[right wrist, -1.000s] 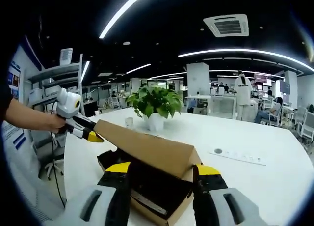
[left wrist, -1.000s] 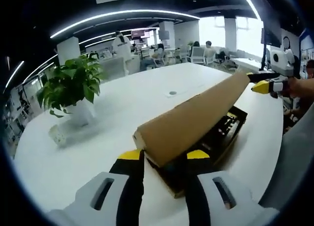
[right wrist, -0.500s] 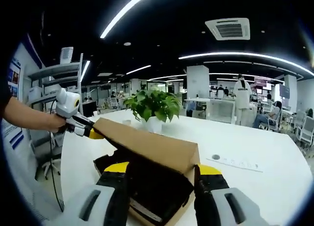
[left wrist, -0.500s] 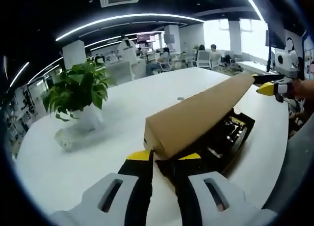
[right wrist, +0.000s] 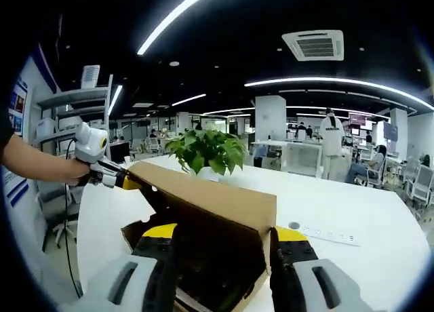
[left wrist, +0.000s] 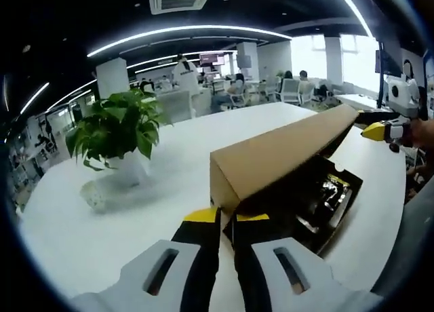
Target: Operate the shoe box by opening the lid, removing the specified soft item, and placing it in the target area until the item is outside and the box remains undamaged.
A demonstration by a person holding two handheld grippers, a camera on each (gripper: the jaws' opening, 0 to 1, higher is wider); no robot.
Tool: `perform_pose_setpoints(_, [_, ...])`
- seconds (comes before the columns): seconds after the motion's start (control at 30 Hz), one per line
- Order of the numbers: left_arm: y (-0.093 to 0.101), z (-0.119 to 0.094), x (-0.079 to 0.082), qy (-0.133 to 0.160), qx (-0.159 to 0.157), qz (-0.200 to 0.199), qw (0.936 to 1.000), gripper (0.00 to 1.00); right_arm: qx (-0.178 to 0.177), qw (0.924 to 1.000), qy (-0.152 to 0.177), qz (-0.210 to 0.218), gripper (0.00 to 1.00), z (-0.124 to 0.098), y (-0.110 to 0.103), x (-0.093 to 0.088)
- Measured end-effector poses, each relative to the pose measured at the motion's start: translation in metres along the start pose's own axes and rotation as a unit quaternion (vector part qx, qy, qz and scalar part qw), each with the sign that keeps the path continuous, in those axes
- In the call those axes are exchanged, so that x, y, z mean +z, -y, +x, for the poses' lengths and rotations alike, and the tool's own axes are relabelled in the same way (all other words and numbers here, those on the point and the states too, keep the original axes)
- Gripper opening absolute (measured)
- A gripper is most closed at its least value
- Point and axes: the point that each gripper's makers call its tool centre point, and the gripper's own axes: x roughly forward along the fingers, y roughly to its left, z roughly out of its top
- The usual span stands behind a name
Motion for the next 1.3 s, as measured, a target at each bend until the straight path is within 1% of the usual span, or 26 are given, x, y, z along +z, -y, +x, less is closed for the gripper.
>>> perform_pose_setpoints(0.17, [-0.005, 0.004, 0.005, 0.006, 0.006, -0.003, 1.0000, 0.02, 0.001, 1.0000, -0.003, 0.002, 0.51, 0.005, 0.003, -0.001])
perform_pose_setpoints(0.3, [-0.006, 0.006, 0.009, -0.004, 0.015, 0.001, 0.9999, 0.00, 0.001, 1.0000, -0.004, 0.001, 0.49, 0.008, 0.007, -0.001])
perform_pose_setpoints(0.4, [-0.008, 0.008, 0.011, -0.009, 0.019, -0.002, 0.9998, 0.00, -0.003, 1.0000, -0.004, -0.001, 0.45, 0.010, 0.011, -0.003])
perform_pose_setpoints(0.43, [-0.008, 0.008, 0.012, -0.010, 0.020, -0.001, 0.9997, 0.00, -0.009, 0.9999, -0.009, -0.010, 0.45, 0.011, 0.015, -0.007])
perform_pose_setpoints(0.5, [-0.011, 0.012, 0.012, -0.013, 0.022, -0.002, 0.9997, 0.00, -0.017, 0.9995, -0.026, -0.007, 0.43, 0.013, 0.020, -0.017])
perform_pose_setpoints(0.6, [-0.011, 0.010, 0.012, -0.016, 0.023, -0.002, 0.9996, 0.00, -0.026, 0.9993, -0.026, -0.011, 0.38, 0.014, 0.026, -0.022])
perform_pose_setpoints(0.63, [-0.011, 0.010, 0.012, -0.016, 0.023, -0.001, 0.9996, 0.00, -0.029, 0.9990, -0.030, -0.011, 0.36, 0.015, 0.029, -0.027])
perform_pose_setpoints(0.7, [-0.012, 0.010, 0.012, -0.015, 0.023, -0.003, 0.9996, 0.00, -0.043, 0.9982, -0.038, -0.016, 0.26, 0.015, 0.036, -0.035])
perform_pose_setpoints(0.73, [-0.014, 0.011, 0.012, -0.015, 0.022, -0.006, 0.9996, 0.00, -0.055, 0.9974, -0.044, -0.015, 0.23, 0.016, 0.042, -0.041])
perform_pose_setpoints(0.77, [-0.014, 0.011, 0.013, -0.015, 0.023, -0.006, 0.9996, 0.00, -0.058, 0.9971, -0.047, -0.016, 0.20, 0.016, 0.045, -0.044])
perform_pose_setpoints(0.83, [-0.017, 0.013, 0.013, -0.015, 0.025, -0.008, 0.9995, 0.00, -0.061, 0.9969, -0.047, -0.014, 0.19, 0.016, 0.050, -0.050])
perform_pose_setpoints(0.9, [-0.018, 0.014, 0.014, -0.015, 0.026, -0.011, 0.9995, 0.00, -0.070, 0.9959, -0.055, -0.018, 0.15, 0.017, 0.056, -0.056])
perform_pose_setpoints(1.03, [-0.019, 0.016, 0.017, -0.012, 0.027, -0.015, 0.9994, 0.00, -0.068, 0.9950, -0.068, -0.025, 0.12, 0.018, 0.061, -0.068])
perform_pose_setpoints(1.2, [-0.019, 0.017, 0.019, -0.012, 0.026, -0.013, 0.9995, 0.00, -0.063, 0.9922, -0.093, -0.052, 0.11, 0.021, 0.063, -0.082])
perform_pose_setpoints(1.3, [-0.018, 0.018, 0.021, -0.014, 0.027, -0.011, 0.9995, 0.00, -0.062, 0.9914, -0.096, -0.065, 0.11, 0.026, 0.065, -0.085])
